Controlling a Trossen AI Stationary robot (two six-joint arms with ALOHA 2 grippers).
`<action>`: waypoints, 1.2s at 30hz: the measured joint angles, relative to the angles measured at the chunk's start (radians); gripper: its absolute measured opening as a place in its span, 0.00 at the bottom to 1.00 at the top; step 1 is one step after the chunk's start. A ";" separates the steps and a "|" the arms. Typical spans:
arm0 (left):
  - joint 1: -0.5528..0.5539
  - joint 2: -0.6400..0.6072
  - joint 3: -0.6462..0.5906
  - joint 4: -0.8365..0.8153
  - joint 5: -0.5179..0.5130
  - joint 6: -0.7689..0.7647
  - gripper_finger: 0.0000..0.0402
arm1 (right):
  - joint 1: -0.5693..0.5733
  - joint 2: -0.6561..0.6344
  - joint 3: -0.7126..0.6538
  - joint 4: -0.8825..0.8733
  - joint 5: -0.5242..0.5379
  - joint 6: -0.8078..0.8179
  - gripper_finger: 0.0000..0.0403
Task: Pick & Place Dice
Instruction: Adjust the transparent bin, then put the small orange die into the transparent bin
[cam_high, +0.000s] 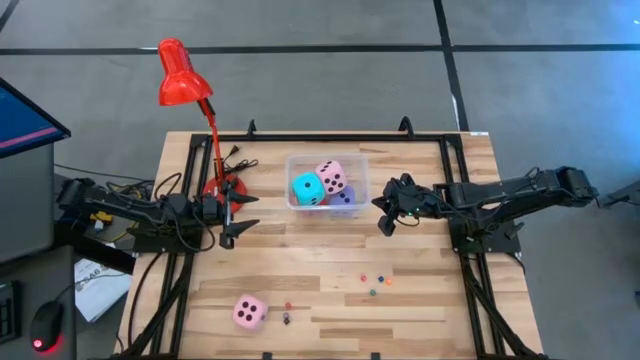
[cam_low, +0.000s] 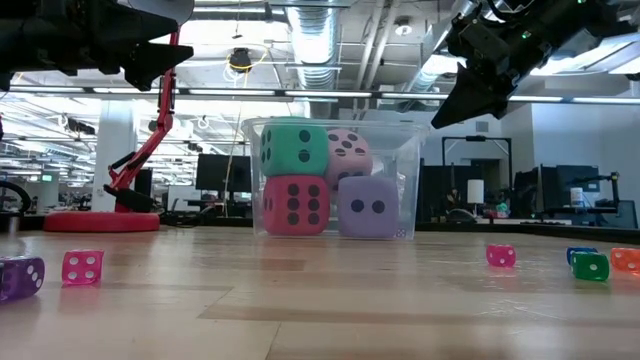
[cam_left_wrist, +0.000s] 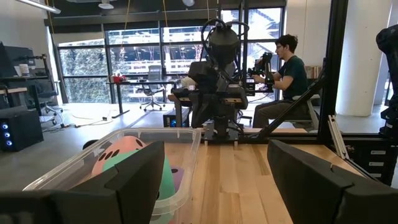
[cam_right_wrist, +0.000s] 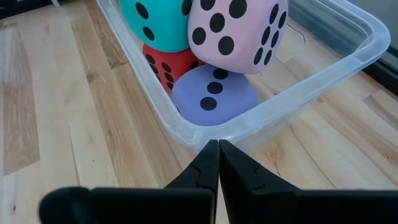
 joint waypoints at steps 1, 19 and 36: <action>0.000 0.000 0.000 0.000 0.000 0.000 0.68 | 0.000 0.000 0.000 0.000 0.000 0.000 0.02; 0.000 0.000 0.000 -0.003 0.000 0.000 0.68 | 0.043 0.001 0.010 0.084 -0.092 0.101 0.01; 0.000 0.000 0.000 -0.003 0.000 0.000 0.68 | 0.168 0.244 0.364 -0.435 -0.048 0.345 0.00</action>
